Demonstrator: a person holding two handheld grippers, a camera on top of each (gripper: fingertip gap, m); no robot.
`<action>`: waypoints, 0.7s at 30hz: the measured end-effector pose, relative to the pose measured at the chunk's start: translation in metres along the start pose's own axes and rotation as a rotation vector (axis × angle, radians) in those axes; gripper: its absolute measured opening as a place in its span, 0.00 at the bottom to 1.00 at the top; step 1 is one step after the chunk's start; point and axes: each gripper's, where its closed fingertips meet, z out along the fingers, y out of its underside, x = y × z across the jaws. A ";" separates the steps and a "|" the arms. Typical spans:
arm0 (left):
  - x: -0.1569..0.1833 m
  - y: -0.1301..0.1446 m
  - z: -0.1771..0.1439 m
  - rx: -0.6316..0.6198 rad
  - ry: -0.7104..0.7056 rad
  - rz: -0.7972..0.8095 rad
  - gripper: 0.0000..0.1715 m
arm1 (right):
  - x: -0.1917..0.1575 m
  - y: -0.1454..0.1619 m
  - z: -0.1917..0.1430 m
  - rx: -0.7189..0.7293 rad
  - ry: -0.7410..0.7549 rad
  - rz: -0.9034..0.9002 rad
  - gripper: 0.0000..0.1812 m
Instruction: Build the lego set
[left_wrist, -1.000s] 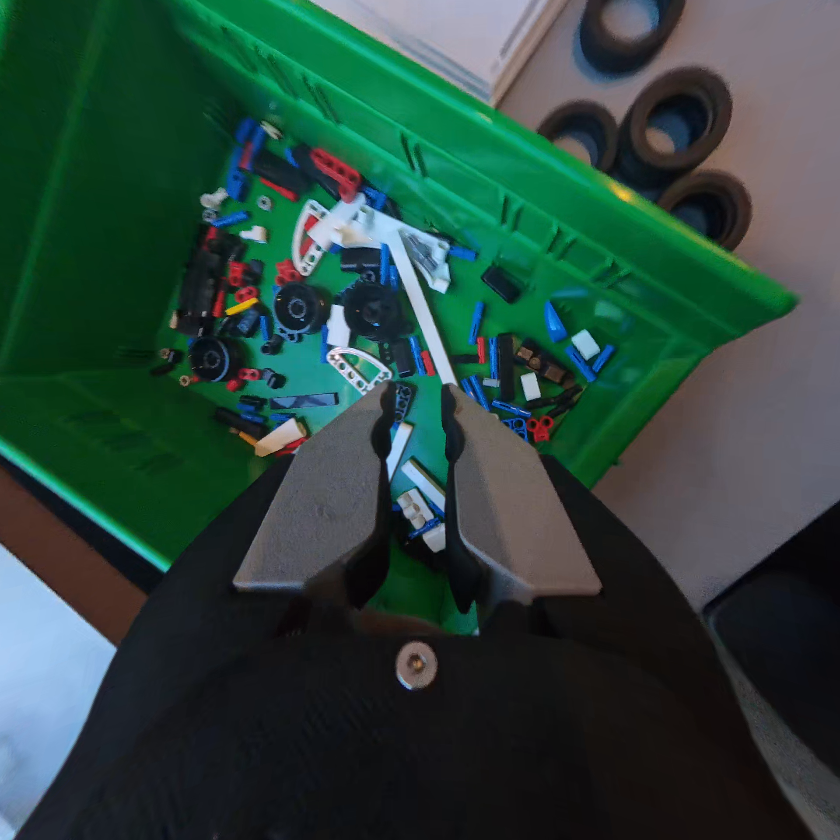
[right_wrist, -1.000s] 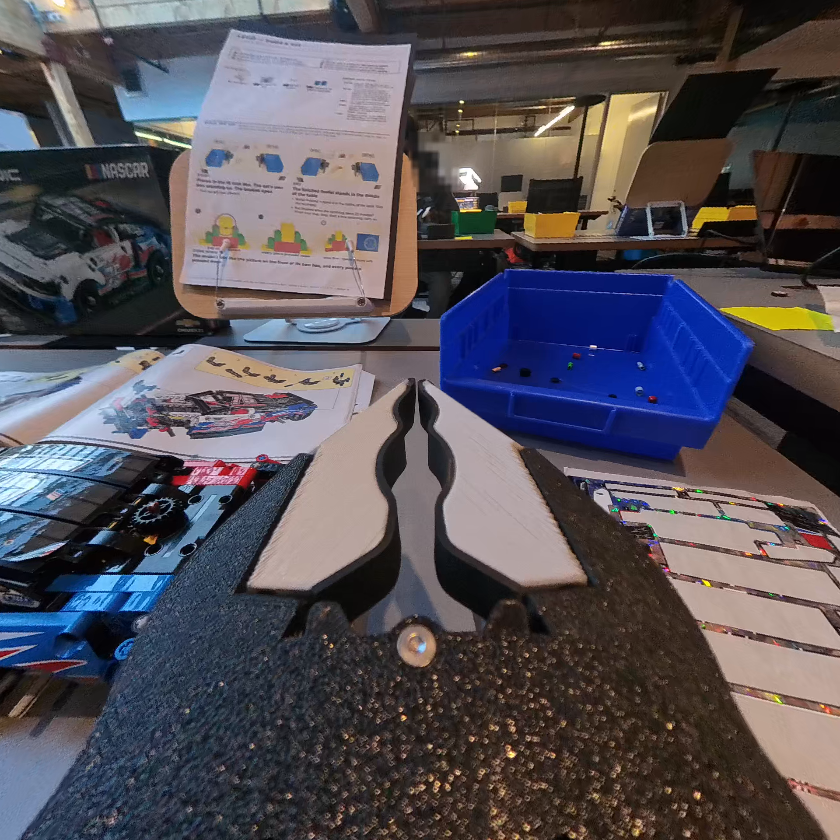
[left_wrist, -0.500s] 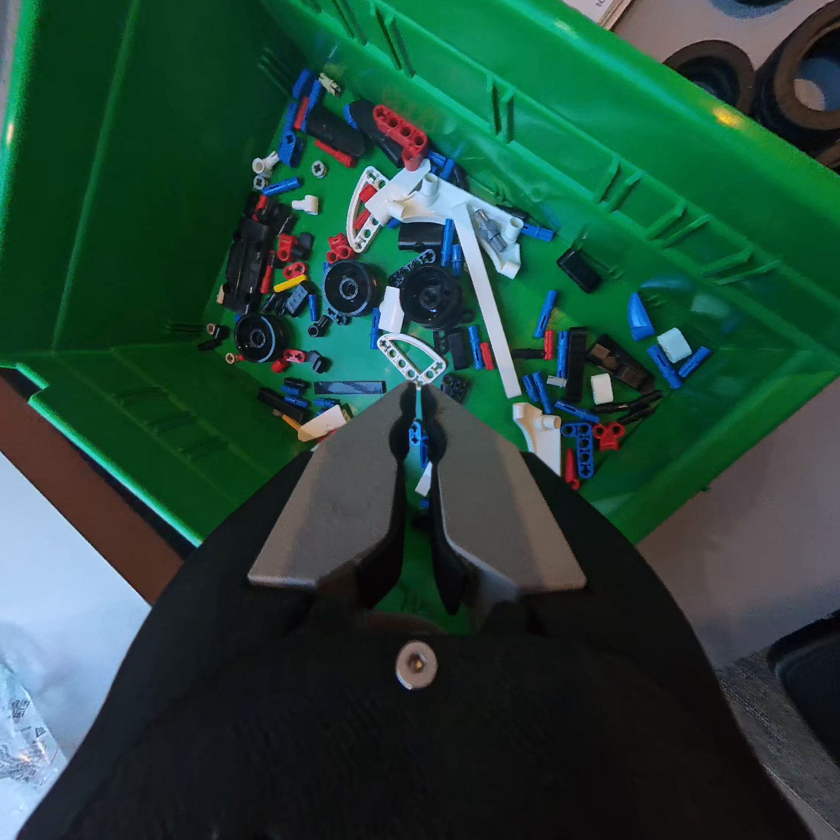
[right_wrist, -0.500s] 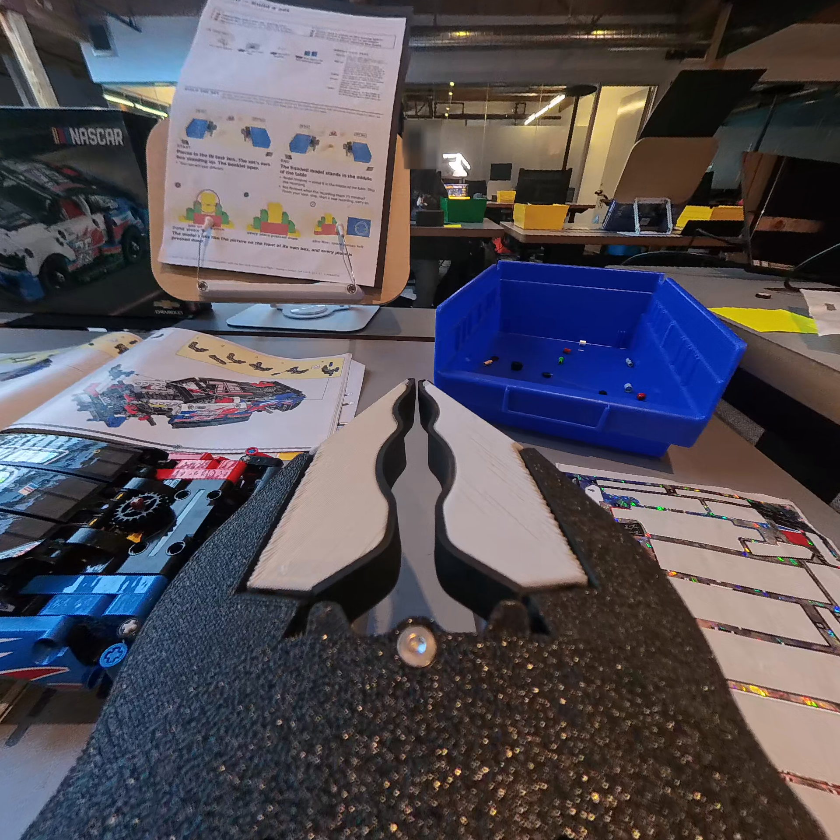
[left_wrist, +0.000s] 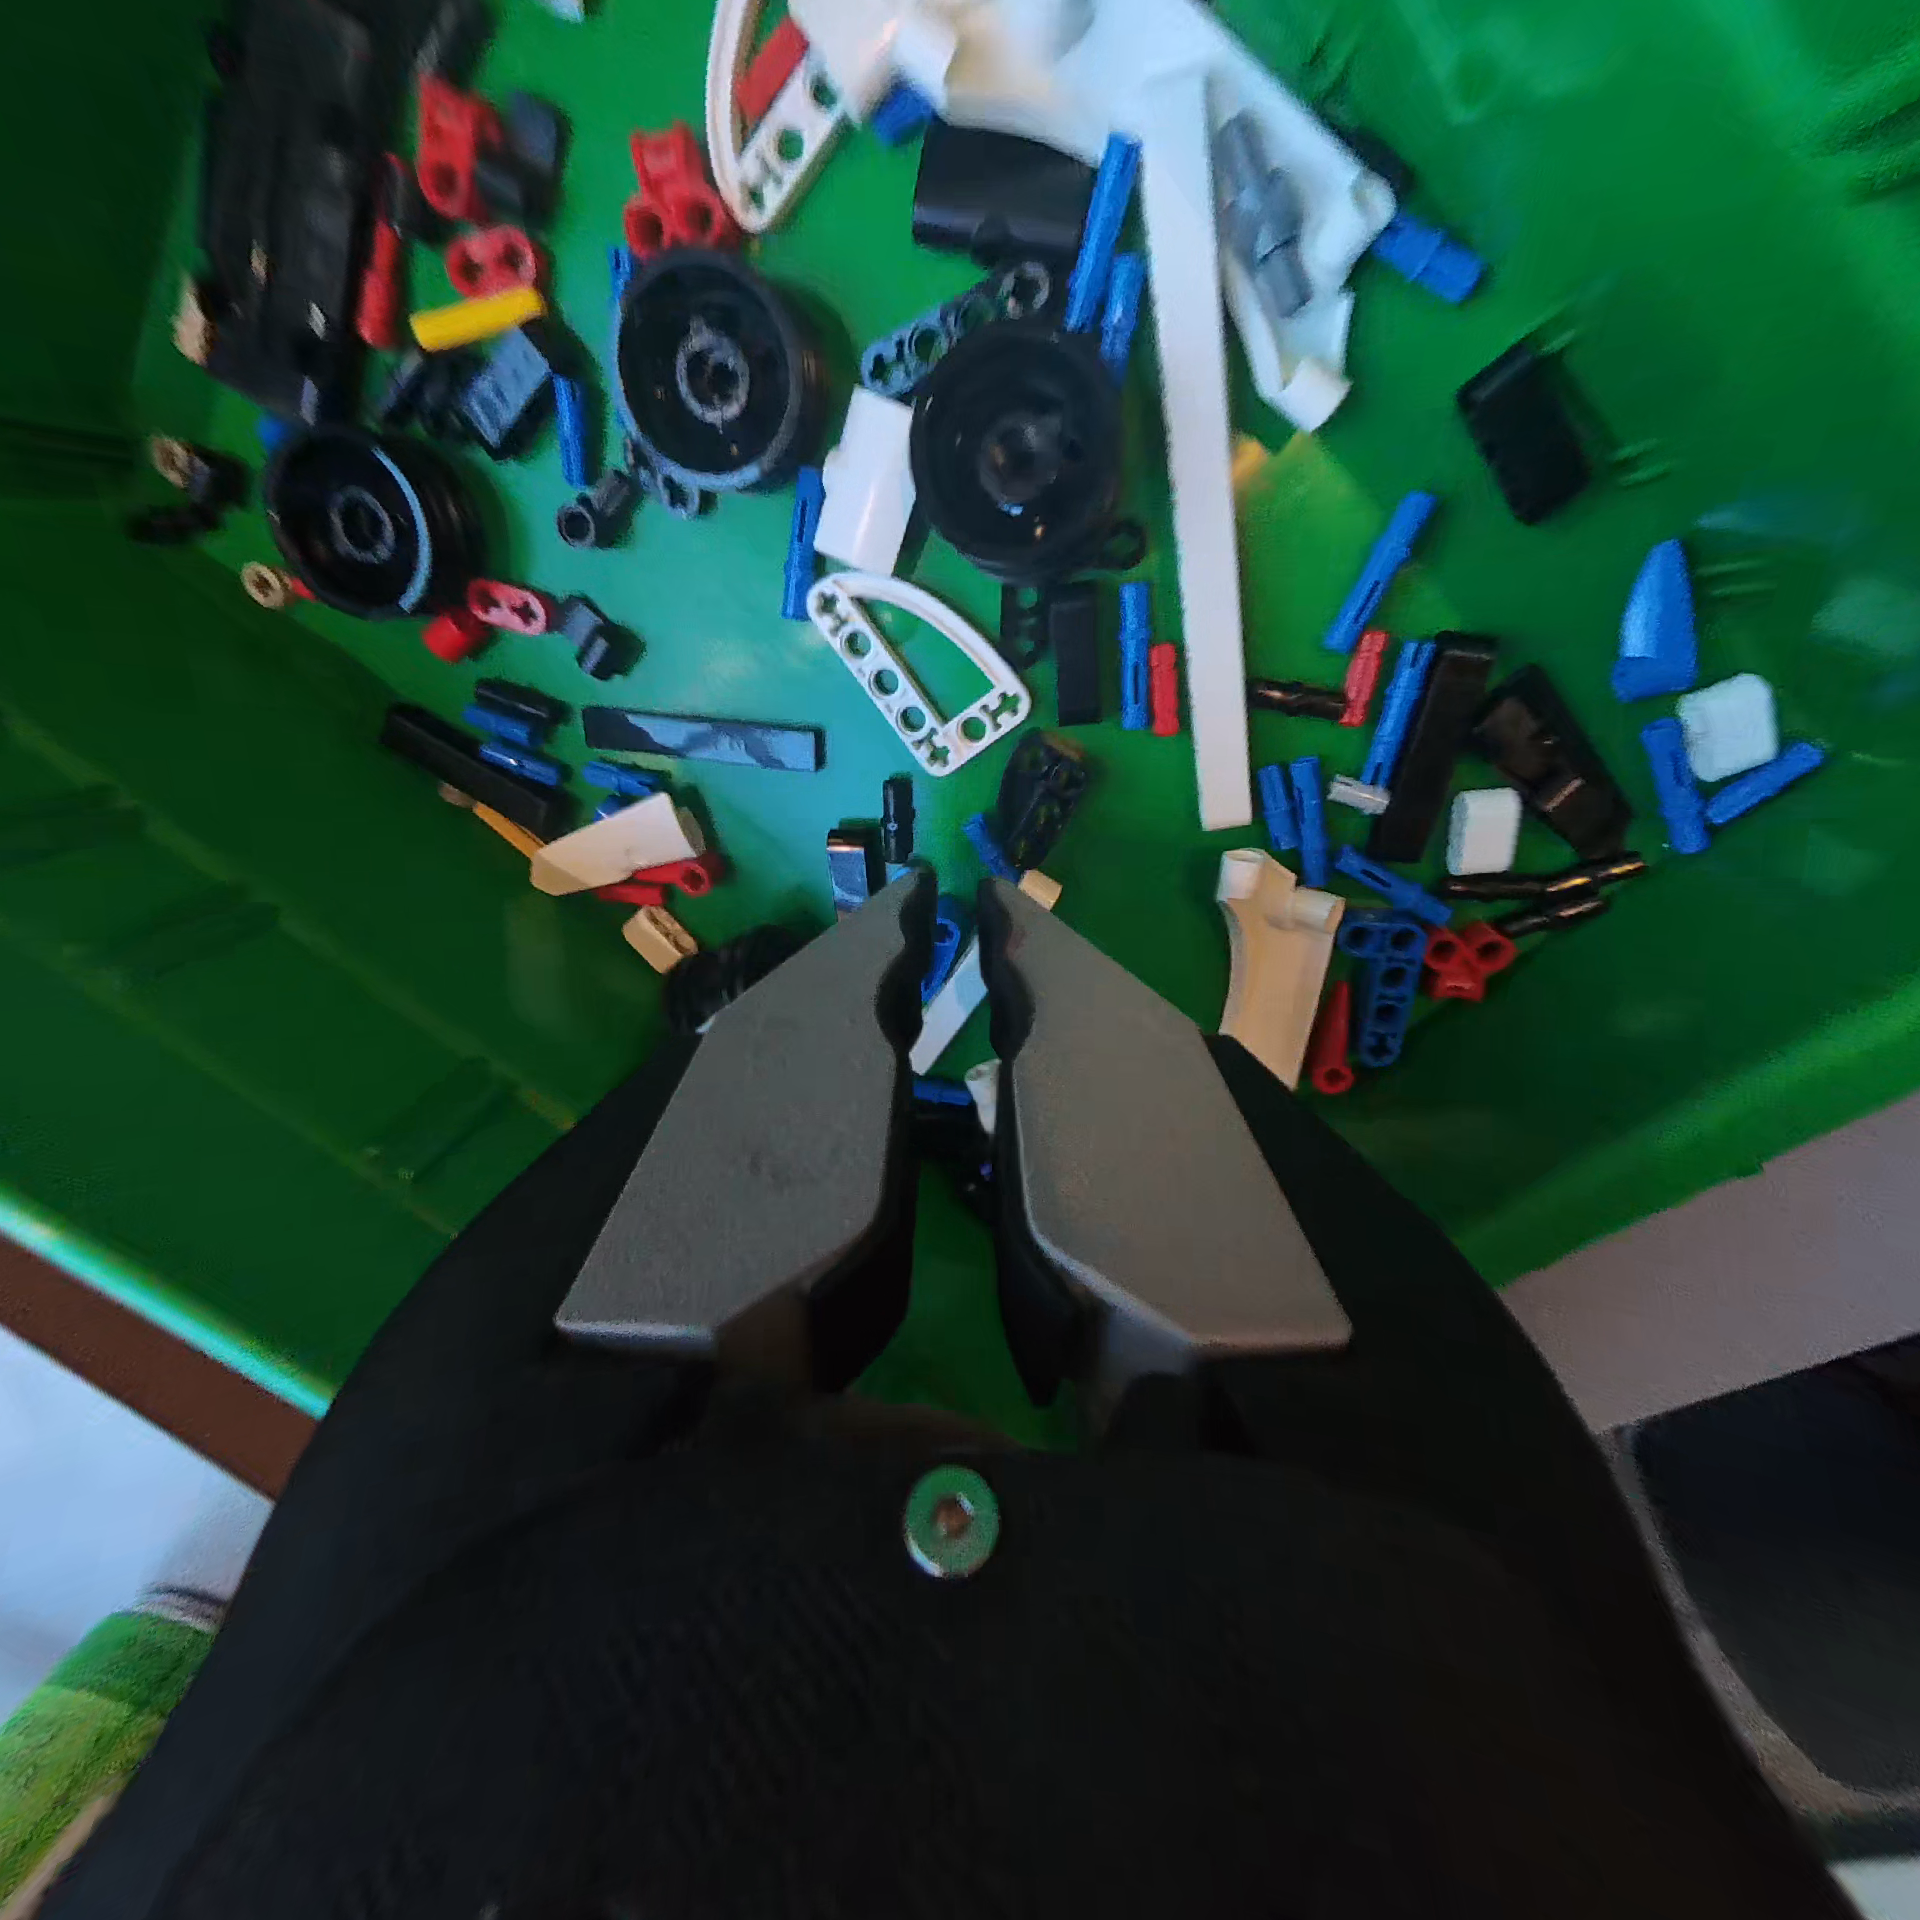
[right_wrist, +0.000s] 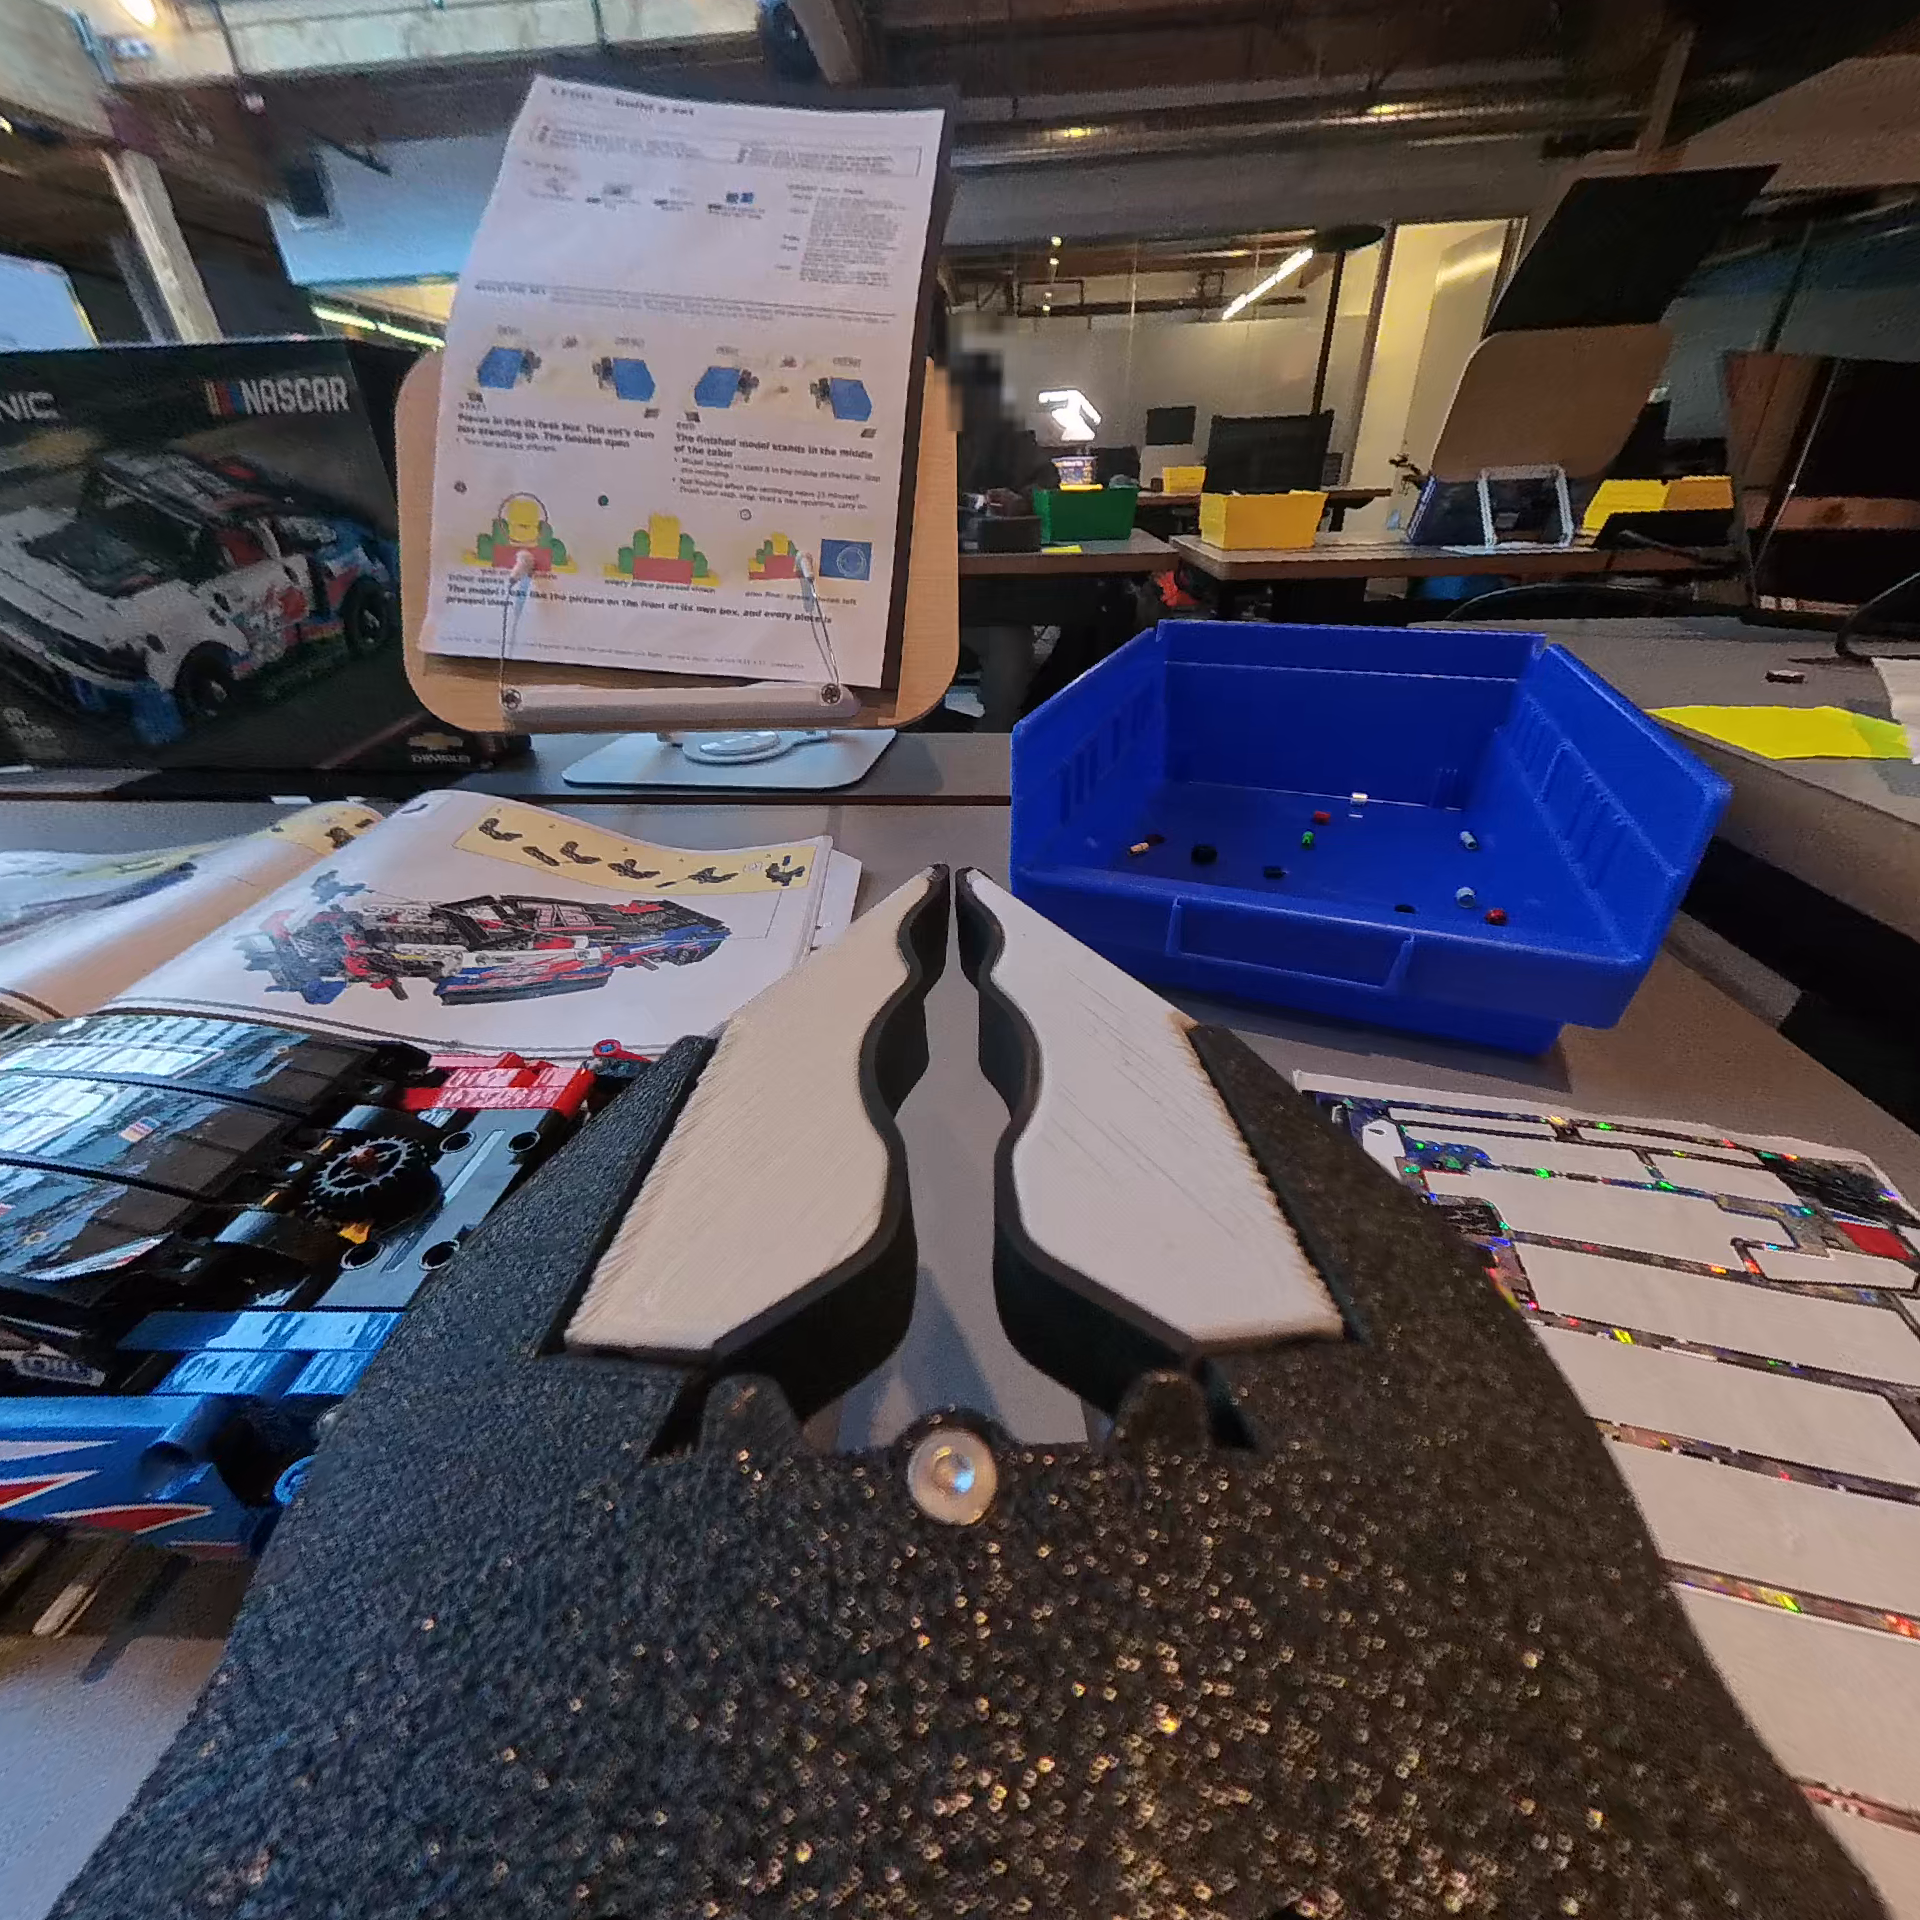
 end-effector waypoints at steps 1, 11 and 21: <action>-0.001 0.003 0.003 -0.023 -0.001 -0.019 0.04 | 0.000 0.000 0.000 0.003 -0.004 0.005 0.00; 0.005 -0.005 0.009 -0.054 -0.008 -0.022 0.10 | 0.000 -0.004 -0.003 0.029 -0.041 0.064 0.00; 0.005 -0.003 0.010 -0.058 -0.020 -0.006 0.02 | -0.001 -0.006 -0.004 0.044 -0.064 0.091 0.00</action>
